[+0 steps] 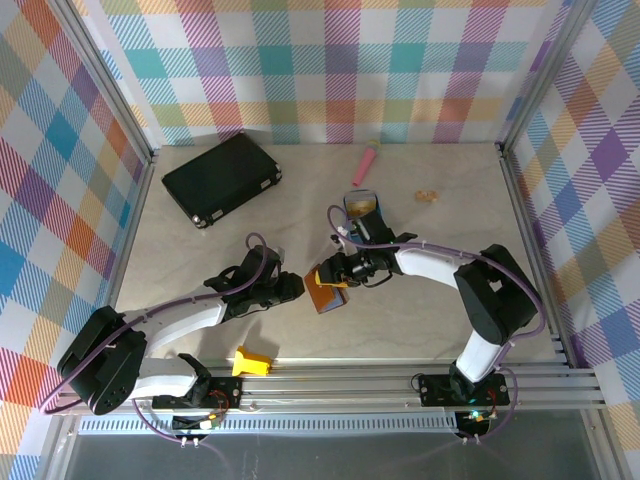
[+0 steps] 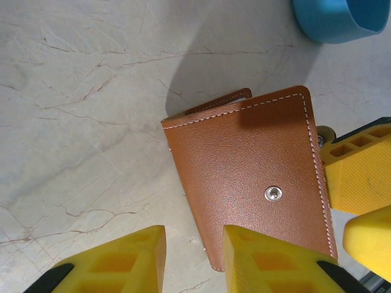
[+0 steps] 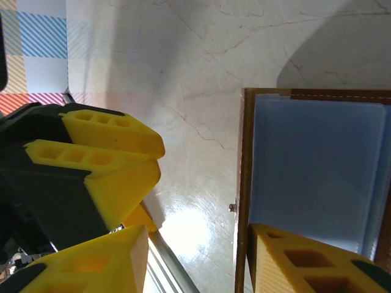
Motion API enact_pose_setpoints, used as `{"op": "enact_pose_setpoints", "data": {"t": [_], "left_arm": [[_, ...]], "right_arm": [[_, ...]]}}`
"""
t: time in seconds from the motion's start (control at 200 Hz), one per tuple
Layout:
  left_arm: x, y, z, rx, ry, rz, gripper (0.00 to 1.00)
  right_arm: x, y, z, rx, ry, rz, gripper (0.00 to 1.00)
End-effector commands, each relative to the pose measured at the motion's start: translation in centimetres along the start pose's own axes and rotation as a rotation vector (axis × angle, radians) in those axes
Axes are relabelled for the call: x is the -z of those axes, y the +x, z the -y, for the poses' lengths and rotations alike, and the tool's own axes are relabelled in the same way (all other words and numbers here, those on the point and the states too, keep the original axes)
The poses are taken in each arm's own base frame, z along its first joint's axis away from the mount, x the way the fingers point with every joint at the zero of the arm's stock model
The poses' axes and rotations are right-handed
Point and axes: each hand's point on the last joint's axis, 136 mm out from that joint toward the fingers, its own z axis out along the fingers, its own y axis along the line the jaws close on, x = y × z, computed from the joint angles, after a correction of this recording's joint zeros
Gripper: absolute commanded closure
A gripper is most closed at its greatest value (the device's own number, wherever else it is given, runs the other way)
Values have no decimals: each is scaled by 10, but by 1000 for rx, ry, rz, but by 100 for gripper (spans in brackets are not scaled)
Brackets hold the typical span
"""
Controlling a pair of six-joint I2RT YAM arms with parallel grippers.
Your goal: Put the credit cards into the card holder
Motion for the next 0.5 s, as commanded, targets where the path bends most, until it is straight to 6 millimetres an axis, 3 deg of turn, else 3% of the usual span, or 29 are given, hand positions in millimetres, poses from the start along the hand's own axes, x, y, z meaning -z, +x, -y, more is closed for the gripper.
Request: {"op": "enact_pose_setpoints", "data": {"t": [0.0, 0.495], "left_arm": [[1, 7, -11, -4, -37, -16, 71], [0, 9, -13, -1, -33, -17, 73]], "right_arm": [[2, -10, -13, 19, -22, 24, 54], [-1, -2, 10, -43, 94, -5, 73]]}}
